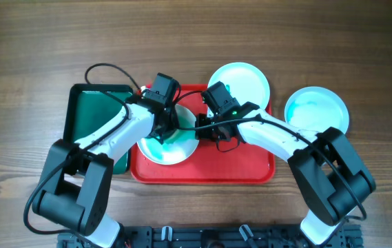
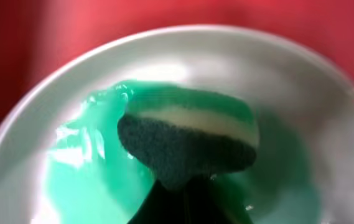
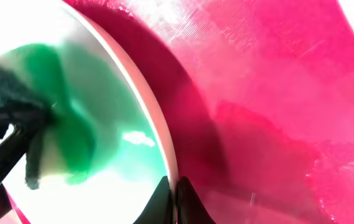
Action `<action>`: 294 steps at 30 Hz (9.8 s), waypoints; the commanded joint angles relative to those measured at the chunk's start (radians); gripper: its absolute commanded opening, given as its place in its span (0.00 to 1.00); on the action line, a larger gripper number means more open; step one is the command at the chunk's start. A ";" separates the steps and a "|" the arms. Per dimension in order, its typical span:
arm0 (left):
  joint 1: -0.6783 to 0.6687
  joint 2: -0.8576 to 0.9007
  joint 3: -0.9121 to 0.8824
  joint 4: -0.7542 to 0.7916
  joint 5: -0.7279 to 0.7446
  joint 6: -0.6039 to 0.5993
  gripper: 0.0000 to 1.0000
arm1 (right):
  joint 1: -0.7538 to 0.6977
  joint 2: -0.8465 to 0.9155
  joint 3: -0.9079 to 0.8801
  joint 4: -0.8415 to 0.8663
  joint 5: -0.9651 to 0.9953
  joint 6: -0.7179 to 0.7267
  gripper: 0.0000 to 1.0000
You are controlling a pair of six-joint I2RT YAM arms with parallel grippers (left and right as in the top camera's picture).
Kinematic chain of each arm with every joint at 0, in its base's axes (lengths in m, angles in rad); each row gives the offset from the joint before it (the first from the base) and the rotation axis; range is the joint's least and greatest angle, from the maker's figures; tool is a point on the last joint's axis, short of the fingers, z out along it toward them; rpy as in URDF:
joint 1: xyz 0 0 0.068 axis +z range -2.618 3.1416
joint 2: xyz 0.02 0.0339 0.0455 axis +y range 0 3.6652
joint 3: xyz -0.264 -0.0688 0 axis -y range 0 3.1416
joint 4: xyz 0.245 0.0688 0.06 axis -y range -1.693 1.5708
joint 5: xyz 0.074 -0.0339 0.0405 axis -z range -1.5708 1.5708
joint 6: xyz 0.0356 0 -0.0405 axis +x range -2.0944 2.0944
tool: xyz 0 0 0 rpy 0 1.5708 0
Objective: Clean dirty plates on tray and stack at the side
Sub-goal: 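Scrub the second plate with the sponge in the left gripper, then lift the second plate with right gripper and tilt it to drain, then carry the second plate right and stack it on the first plate, then grip the last plate rim with right gripper and pull it to tray center, then move the sponge in the left gripper onto the third plate, then scrub the third plate with the sponge in the left gripper, then lift the third plate with right gripper and tilt it to drain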
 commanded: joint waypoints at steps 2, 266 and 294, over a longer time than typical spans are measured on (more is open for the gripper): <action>0.013 0.027 -0.034 -0.125 0.164 0.026 0.04 | -0.003 0.013 0.016 -0.001 -0.001 -0.007 0.04; -0.037 0.204 0.220 -0.203 0.633 0.569 0.04 | -0.119 0.052 0.057 -0.063 0.034 0.000 0.04; 0.173 -0.027 0.497 -0.439 -0.012 0.180 0.04 | -0.121 -0.211 0.057 -0.245 0.330 -0.203 0.04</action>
